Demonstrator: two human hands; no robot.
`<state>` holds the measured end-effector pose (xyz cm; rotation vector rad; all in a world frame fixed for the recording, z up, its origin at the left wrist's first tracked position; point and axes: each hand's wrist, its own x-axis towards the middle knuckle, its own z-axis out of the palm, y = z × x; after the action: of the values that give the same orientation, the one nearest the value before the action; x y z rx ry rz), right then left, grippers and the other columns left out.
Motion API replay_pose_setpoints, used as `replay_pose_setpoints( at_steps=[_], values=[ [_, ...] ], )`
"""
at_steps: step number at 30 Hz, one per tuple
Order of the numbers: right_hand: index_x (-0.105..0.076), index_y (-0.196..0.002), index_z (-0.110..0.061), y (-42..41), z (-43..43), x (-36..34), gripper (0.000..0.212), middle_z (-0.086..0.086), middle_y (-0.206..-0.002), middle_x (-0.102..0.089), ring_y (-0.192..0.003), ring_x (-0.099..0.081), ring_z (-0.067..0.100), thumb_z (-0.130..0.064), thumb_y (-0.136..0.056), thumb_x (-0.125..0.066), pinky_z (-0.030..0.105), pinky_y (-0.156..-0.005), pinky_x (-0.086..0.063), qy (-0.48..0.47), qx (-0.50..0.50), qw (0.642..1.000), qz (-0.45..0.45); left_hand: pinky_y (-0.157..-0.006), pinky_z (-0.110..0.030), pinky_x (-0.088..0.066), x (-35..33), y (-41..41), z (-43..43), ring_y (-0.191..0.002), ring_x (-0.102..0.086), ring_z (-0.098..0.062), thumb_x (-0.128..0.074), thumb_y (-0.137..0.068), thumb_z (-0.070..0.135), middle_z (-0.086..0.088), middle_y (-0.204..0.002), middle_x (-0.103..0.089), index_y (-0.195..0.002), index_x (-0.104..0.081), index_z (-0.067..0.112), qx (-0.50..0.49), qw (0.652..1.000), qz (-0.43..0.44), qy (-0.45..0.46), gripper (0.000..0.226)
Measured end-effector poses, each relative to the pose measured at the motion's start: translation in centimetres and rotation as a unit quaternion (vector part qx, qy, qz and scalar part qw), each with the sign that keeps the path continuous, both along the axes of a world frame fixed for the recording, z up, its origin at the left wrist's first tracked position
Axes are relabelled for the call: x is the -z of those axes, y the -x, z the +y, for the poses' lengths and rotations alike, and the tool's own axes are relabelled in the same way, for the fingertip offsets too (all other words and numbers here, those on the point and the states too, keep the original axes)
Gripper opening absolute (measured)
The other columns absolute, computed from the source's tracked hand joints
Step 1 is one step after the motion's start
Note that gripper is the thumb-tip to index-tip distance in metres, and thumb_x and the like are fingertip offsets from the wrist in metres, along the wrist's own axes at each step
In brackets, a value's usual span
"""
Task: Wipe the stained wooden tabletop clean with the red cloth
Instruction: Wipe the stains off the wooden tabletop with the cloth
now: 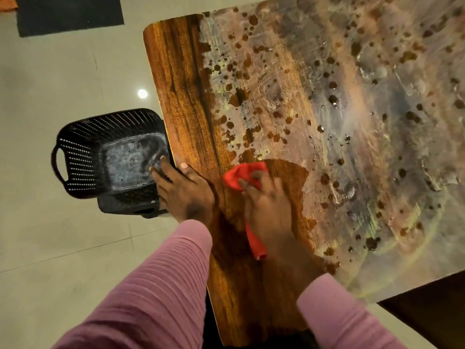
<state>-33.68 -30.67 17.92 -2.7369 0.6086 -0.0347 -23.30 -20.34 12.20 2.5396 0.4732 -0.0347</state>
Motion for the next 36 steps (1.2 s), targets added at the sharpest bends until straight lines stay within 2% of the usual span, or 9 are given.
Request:
replay_pose_setpoints(
  at_steps=[4, 6, 8, 14, 17, 21, 25, 30, 36],
  values=[
    [-0.062, -0.120, -0.030, -1.8, -4.5, 0.1, 0.033, 0.005, -0.123, -0.051, -0.105, -0.046, 0.027, -0.023, -0.089, -0.057, 0.046, -0.084, -0.046, 0.021, 0.200, 0.979, 0.023, -0.100, -0.059, -0.042, -0.1, 0.0, 0.1, -0.129, -0.046, -0.041, -0.030, -0.102, 0.043, -0.017, -0.153, -0.034, -0.145, -0.028, 0.023, 0.014, 1.000, 0.015, 0.002, 0.047],
    [-0.063, -0.120, -0.026, -3.5, -4.1, 0.1, 0.033, 0.006, -0.124, -0.049, -0.109, -0.043, 0.026, -0.021, -0.089, -0.055, 0.039, -0.088, -0.043, 0.005, 0.241, 0.971, 0.007, -0.102, -0.057, -0.041, -0.3, 0.0, 0.2, -0.130, -0.045, -0.041, -0.031, -0.102, 0.041, -0.018, -0.154, -0.033, -0.146, -0.028, 0.021, 0.018, 1.000, 0.024, 0.000, 0.048],
    [-0.064, -0.120, -0.023, -4.8, -1.9, -0.2, 0.033, 0.005, -0.126, -0.048, -0.107, -0.041, 0.023, -0.019, -0.088, -0.057, 0.029, -0.080, -0.043, -0.024, 0.217, 0.976, -0.006, -0.103, -0.056, -0.039, -0.5, 0.2, 0.2, -0.131, -0.044, -0.041, -0.030, -0.102, 0.041, -0.018, -0.154, -0.033, -0.146, -0.029, 0.019, 0.022, 0.999, 0.033, 0.000, 0.049],
    [-0.066, -0.116, -0.024, -5.0, 0.7, -0.2, 0.035, 0.002, -0.123, -0.052, -0.097, -0.046, 0.024, -0.027, -0.086, -0.048, 0.027, -0.064, -0.042, -0.026, -0.005, 1.000, 0.002, -0.105, -0.056, -0.037, -0.9, 0.0, 0.1, -0.133, -0.041, -0.042, -0.032, -0.102, 0.039, -0.019, -0.155, -0.031, -0.149, -0.029, 0.017, 0.024, 0.998, 0.055, 0.006, 0.051],
    [-0.064, -0.119, -0.026, -5.0, -3.0, 0.3, 0.033, 0.005, -0.126, -0.050, -0.106, -0.046, 0.026, -0.021, -0.086, -0.062, 0.034, -0.076, -0.050, -0.006, 0.104, 0.995, 0.001, -0.105, -0.056, -0.038, -1.1, 0.0, -0.1, -0.133, -0.043, -0.041, -0.030, -0.103, 0.041, -0.018, -0.154, -0.032, -0.147, -0.029, 0.019, 0.021, 0.999, 0.049, 0.008, 0.049],
    [-0.066, -0.117, -0.022, -7.4, -5.7, 0.1, 0.030, 0.006, -0.119, -0.052, -0.109, -0.046, 0.028, -0.018, -0.088, -0.058, 0.047, -0.096, -0.040, 0.006, 0.255, 0.967, -0.019, -0.104, -0.055, -0.039, -1.3, 0.1, -0.1, -0.132, -0.044, -0.040, -0.028, -0.103, 0.041, -0.018, -0.153, -0.034, -0.147, -0.030, 0.019, 0.025, 0.999, 0.043, 0.005, 0.049],
    [-0.067, -0.115, -0.022, -9.5, -1.9, -0.3, 0.030, 0.003, -0.122, -0.051, -0.104, -0.044, 0.022, -0.017, -0.086, -0.060, 0.025, -0.079, -0.039, -0.020, 0.183, 0.983, -0.025, -0.106, -0.055, -0.036, -1.7, 0.1, 0.0, -0.133, -0.042, -0.041, -0.028, -0.103, 0.040, -0.019, -0.154, -0.032, -0.148, -0.030, 0.018, 0.027, 0.998, 0.054, 0.011, 0.050],
    [-0.066, -0.117, -0.023, -9.1, -1.9, -0.1, 0.032, 0.002, -0.122, -0.052, -0.101, -0.045, 0.023, -0.017, -0.087, -0.060, 0.029, -0.065, -0.048, -0.012, 0.006, 1.000, -0.017, -0.105, -0.055, -0.036, -2.4, -0.2, 0.3, -0.132, -0.042, -0.040, -0.031, -0.104, 0.038, -0.015, -0.156, -0.028, -0.148, -0.031, 0.017, 0.027, 0.996, 0.069, 0.041, 0.049],
    [-0.067, -0.113, -0.023, -10.2, -7.3, -0.1, 0.029, 0.005, -0.113, -0.053, -0.098, -0.048, 0.025, -0.017, -0.086, -0.059, 0.045, -0.083, -0.047, 0.003, 0.230, 0.973, -0.022, -0.107, -0.058, -0.034, -2.2, -2.6, 0.1, -0.134, -0.041, -0.039, -0.031, -0.103, 0.041, -0.014, -0.156, -0.028, -0.150, -0.023, 0.018, 0.011, 0.996, 0.080, 0.030, 0.053]
  ],
)
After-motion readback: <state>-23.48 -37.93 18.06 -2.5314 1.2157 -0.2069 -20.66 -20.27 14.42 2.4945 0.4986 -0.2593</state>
